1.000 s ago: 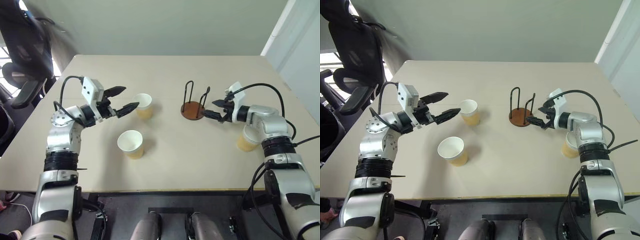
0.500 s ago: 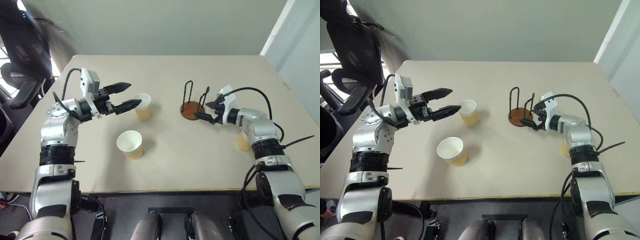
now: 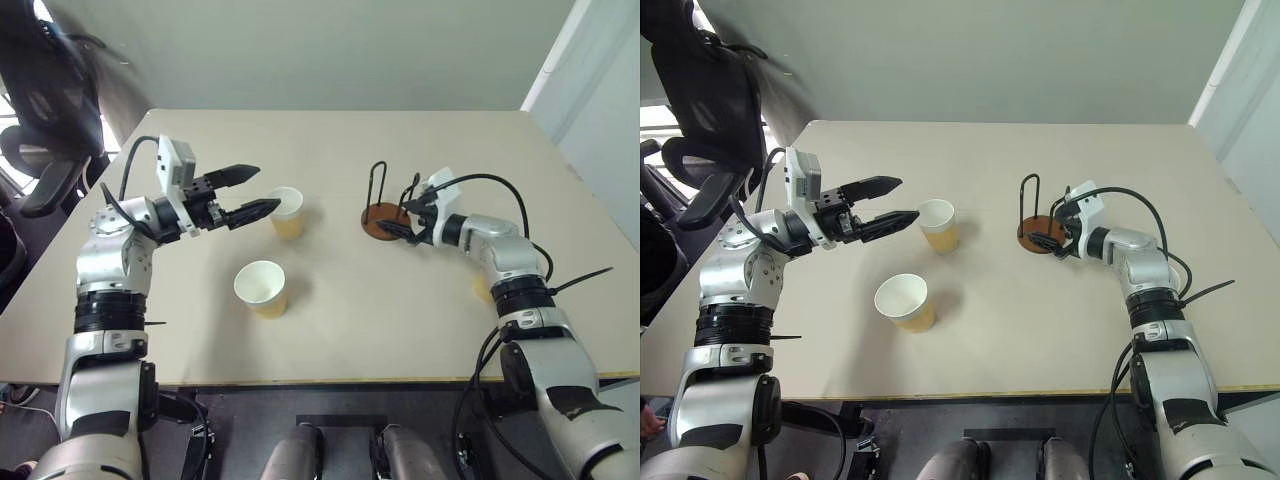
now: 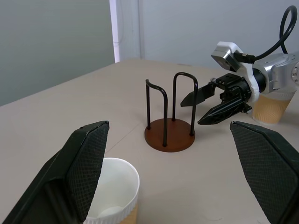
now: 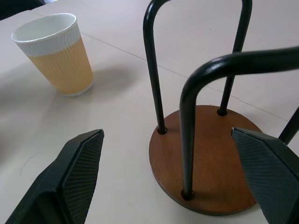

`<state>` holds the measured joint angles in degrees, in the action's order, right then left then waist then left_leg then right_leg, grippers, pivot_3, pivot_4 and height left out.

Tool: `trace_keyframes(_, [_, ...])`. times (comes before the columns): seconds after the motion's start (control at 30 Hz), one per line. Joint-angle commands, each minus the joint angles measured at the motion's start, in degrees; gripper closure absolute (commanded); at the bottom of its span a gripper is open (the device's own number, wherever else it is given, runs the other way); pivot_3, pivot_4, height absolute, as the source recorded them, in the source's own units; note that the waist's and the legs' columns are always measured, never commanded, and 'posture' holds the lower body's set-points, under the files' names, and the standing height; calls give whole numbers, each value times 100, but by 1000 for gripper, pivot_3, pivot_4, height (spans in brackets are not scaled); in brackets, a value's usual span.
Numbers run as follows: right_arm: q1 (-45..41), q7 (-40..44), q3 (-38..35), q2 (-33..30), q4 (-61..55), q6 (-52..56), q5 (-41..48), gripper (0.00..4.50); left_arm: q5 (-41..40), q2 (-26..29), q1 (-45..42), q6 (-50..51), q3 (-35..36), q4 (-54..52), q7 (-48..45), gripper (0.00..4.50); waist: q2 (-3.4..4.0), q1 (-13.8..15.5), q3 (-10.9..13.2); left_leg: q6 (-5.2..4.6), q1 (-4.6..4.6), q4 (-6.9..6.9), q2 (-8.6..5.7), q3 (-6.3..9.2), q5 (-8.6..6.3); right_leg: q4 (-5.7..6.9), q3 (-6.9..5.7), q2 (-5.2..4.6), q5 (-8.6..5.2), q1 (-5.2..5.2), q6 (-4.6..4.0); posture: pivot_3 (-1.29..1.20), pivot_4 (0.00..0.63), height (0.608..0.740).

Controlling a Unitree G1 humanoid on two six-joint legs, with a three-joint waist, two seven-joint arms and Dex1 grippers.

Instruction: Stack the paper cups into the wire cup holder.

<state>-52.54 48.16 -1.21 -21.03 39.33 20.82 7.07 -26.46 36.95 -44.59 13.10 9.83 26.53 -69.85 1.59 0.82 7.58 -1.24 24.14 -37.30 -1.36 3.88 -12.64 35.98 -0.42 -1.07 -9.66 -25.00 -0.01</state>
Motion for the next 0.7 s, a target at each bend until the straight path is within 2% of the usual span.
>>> trace_keyframes(0.03, [-175, -92, -67, -10, -59, -83, 77, 942, -89, 103, 12, -39, 161, -218, -1, 0, 0, -1, 0, 0, 0, 0, 0, 0, 0, 0, 0, 0, 0, 0, 0, 0, 150, 740])
trace_keyframes(0.2, [-191, -138, -58, -7, -19, -89, 66, 2810, -76, 100, -1, -57, 154, -178, 0, 0, 0, -2, 0, 0, 0, 0, 0, 0, 0, 1, 0, 0, 0, -1, 0, 0, 150, 740])
trace_keyframes(0.37, [-190, -144, -47, -24, -18, -61, 64, 4483, -77, 79, 17, -46, 144, -203, 24, 0, 0, -3, 0, 0, 0, 0, 0, 0, 0, 1, 0, 0, 0, -1, 0, 0, 150, 740])
trace_keyframes(0.7, [-208, -26, 21, -80, 22, -24, 41, 4483, -114, 90, 90, 15, 166, -302, 60, 0, 0, -6, 0, 0, 2, 0, 0, 0, 0, 0, 0, 0, 0, -3, 0, 0, 150, 740])
